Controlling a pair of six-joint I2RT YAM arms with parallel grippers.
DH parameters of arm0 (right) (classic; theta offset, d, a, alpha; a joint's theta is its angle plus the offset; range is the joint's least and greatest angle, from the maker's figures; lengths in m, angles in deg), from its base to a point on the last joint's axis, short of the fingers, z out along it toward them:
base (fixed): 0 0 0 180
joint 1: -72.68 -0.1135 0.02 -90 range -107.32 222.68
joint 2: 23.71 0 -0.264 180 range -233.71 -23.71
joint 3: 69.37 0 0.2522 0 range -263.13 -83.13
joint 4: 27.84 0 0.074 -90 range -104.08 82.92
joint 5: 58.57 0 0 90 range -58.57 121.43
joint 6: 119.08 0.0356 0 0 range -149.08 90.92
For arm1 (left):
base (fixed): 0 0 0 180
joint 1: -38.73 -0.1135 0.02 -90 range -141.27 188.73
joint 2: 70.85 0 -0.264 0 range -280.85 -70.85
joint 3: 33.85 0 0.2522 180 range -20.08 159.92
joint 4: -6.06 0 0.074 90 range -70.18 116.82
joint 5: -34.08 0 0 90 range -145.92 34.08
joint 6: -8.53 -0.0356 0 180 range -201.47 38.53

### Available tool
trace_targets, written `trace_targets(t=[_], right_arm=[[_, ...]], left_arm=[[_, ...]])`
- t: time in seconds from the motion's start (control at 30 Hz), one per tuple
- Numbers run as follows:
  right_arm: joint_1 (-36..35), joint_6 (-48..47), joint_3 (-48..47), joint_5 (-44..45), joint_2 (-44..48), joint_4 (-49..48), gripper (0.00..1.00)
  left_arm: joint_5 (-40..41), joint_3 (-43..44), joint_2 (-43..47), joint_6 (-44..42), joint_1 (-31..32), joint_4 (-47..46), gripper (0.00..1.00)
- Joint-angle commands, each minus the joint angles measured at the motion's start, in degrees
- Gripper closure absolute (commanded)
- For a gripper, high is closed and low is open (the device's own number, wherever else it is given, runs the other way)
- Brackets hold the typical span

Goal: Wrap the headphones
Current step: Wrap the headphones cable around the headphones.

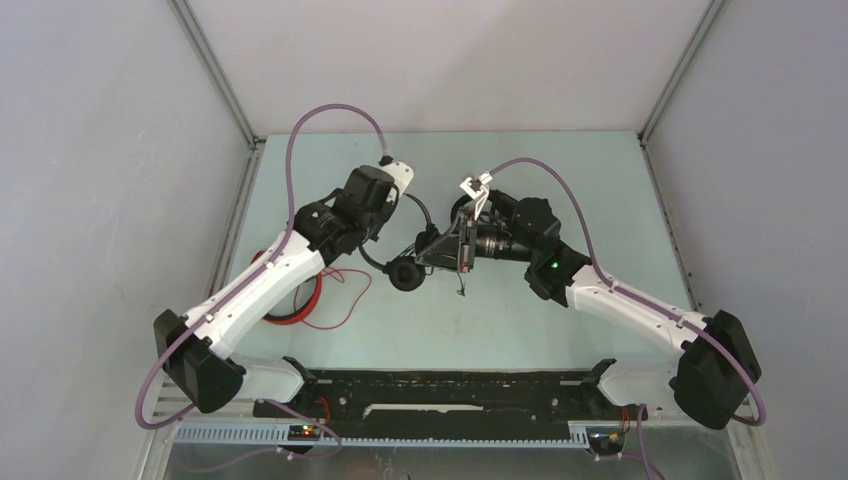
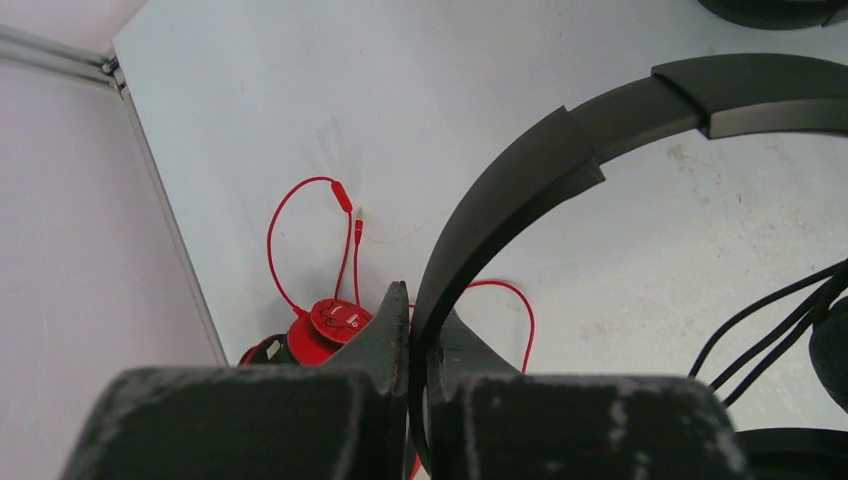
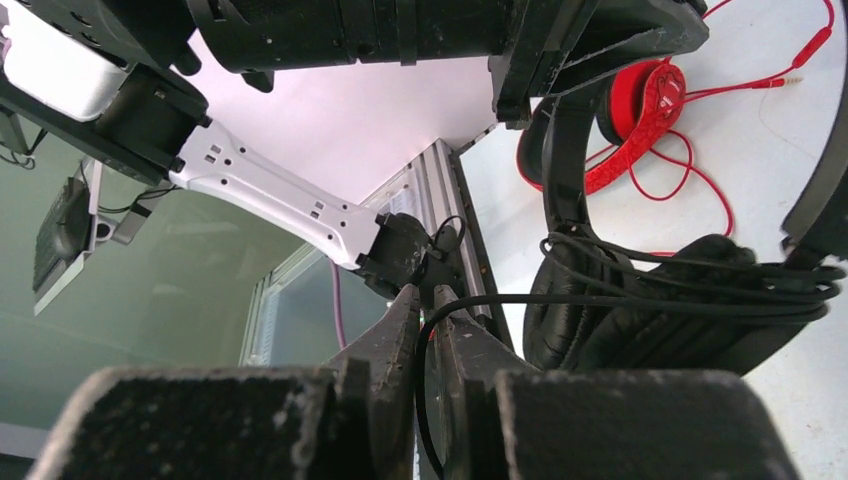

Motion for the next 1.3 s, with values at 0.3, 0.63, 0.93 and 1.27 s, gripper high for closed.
trace_targets(t=[0.3, 0.63, 0.93, 1.27], right_arm=[[-8.2, -17.4, -2.9, 14.5, -0.1, 0.1, 0.88], [-16.6, -30.5, 0.4, 31.3, -0.8, -3.1, 0.89], [-18.7, -36.2, 7.0, 39.1, -0.9, -12.3, 0.89], [-20.4, -41.4, 12.0, 44.4, -1.1, -19.6, 0.89]], left_arm=[[6.2, 5.6, 2.4, 21.1, -1.0, -4.5, 1.00], [3.6, 5.5, 3.8, 33.1, -1.1, -6.4, 1.00], [0.8, 8.6, 5.8, 40.3, -1.2, -3.4, 1.00], [-3.0, 9.2, 8.8, 43.3, -1.2, -3.9, 1.00]])
